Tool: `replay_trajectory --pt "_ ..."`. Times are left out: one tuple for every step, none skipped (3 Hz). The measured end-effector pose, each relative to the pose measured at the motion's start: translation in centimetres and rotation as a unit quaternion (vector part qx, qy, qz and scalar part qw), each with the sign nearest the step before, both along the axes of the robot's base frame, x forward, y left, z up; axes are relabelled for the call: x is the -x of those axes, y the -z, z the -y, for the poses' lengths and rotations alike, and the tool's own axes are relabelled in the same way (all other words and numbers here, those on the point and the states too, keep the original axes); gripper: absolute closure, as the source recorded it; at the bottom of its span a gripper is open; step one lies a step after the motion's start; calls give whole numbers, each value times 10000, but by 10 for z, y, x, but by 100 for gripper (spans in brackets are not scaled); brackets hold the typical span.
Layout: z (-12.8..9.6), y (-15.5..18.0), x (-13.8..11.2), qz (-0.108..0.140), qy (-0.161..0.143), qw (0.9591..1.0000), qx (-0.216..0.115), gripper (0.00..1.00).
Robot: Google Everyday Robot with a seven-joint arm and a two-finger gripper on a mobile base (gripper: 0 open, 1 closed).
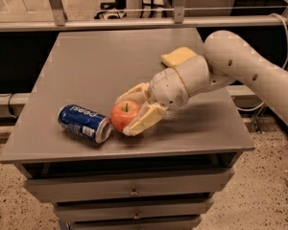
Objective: Move apple near pepsi can
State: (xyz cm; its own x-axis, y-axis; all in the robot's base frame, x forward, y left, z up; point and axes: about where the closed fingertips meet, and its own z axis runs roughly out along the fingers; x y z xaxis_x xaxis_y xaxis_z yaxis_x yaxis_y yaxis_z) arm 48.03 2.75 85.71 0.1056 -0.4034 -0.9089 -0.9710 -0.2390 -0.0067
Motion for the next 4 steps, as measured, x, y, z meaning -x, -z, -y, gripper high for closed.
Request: replay_trajectory --pt "-1 4 1 36 -66 10000 8 50" --pt "0 6 2 74 -130 9999 18 19" --pt "1 6 1 103 -154 9998 25 0" --pt "1 6 1 104 -154 9998 28 0"
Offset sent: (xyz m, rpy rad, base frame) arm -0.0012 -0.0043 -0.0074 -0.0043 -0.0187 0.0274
